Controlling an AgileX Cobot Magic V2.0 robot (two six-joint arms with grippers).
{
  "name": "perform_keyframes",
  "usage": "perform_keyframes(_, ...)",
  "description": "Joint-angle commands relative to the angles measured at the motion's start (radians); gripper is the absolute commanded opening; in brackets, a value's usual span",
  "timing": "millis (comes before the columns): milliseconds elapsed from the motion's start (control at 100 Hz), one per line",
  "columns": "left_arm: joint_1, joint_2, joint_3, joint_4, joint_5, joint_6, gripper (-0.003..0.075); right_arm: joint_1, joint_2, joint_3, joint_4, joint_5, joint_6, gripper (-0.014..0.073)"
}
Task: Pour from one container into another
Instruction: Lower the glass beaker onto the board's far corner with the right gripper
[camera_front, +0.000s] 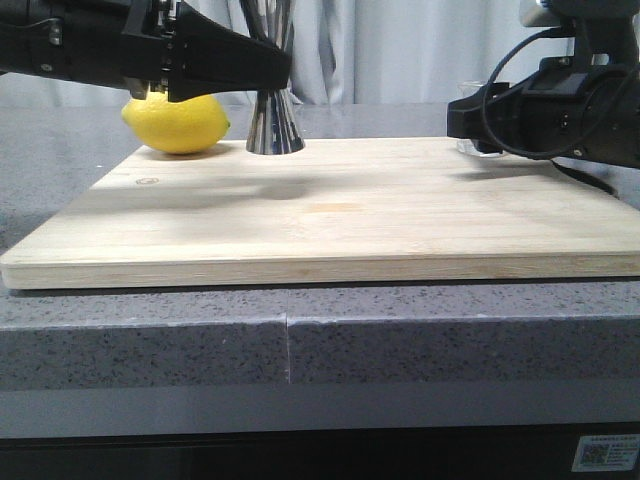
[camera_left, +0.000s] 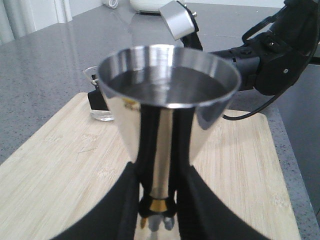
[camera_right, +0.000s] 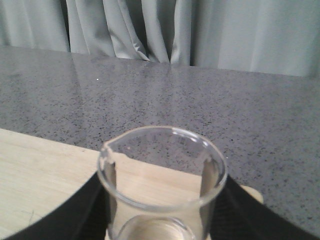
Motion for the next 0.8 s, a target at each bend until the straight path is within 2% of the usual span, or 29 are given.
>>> perform_keyframes(0,-0.009,-0.041,-0.028,-0.069,0.060,-0.005,0.0059,-0.009,-0.036,-0.023,0.005,-0.050,-0.003,0.0217)
perform_keyframes(330,-0.009,-0.041,-0.028,-0.069,0.060,-0.005,0.0059,-0.009,-0.036,-0.023,0.005,-0.048,-0.003,0.0222)
perform_keyframes(580,-0.009,-0.041,-0.028,-0.069,0.060,-0.005,0.0059,-0.009,-0.036,-0.023,0.005,-0.040,-0.003,0.0359)
perform_keyframes(790,-0.009,-0.041,-0.028,-0.069,0.060,-0.005,0.0059,-0.009,-0.036,-0.023,0.005,-0.040,-0.003,0.0400)
